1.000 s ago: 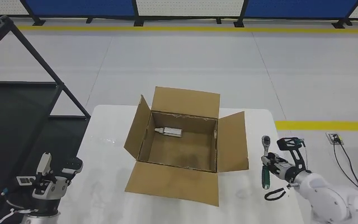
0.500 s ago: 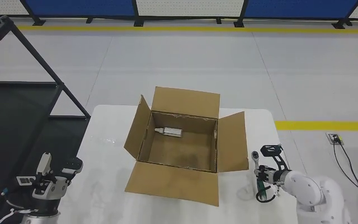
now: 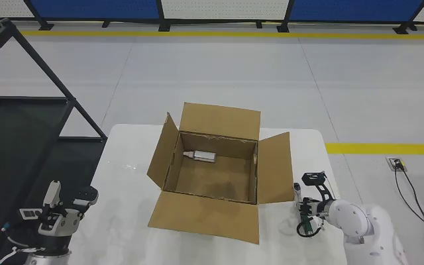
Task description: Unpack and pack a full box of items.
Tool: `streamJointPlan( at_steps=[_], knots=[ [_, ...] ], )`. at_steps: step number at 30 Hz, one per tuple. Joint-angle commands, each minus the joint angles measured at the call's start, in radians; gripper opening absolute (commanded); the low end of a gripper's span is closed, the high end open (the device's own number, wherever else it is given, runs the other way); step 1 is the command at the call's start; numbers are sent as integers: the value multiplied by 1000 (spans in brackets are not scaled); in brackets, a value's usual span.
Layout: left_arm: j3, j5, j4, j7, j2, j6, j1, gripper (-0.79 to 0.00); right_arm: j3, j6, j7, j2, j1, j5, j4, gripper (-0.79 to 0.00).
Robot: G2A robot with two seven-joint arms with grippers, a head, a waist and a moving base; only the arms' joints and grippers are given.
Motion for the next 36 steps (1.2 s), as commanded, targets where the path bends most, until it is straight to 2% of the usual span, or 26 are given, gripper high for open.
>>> streamJointPlan(
  at_steps=[1,5,6,7,10,12,17,21,24,27,30,36],
  knots=[
    [0,0,0,0,0,0,0,0,-3,3,0,3,-3,5,-3,-348],
    [0,0,0,0,0,0,0,0,1,14,-10,9,-14,9,-25,-317],
    [0,0,0,0,0,0,0,0,7,20,-19,11,-18,7,-40,-286],
    [0,0,0,0,0,0,0,0,13,27,-33,12,-26,7,-65,-163],
    [0,0,0,0,0,0,0,0,48,60,-112,16,-67,17,-197,-265],
    [0,0,0,0,0,0,0,0,74,74,-178,17,-107,27,-314,-12],
    [0,0,0,0,0,0,0,0,86,119,-330,17,-192,0,-594,0],
    [-4,-2,0,12,-2,3,-1,0,43,131,-421,16,-208,-42,-743,0],
    [-13,-15,2,19,-4,-5,4,0,-21,86,-454,18,-193,-44,-813,0],
    [-25,-30,3,23,-6,-16,12,0,-119,23,-419,20,-140,-68,-822,0],
    [-41,-49,-1,27,-8,-29,22,0,-255,-18,-357,18,-37,-91,-764,0],
    [-72,-86,-7,25,-13,-44,47,0,-524,34,-281,-16,252,-89,-466,0]
  ],
)
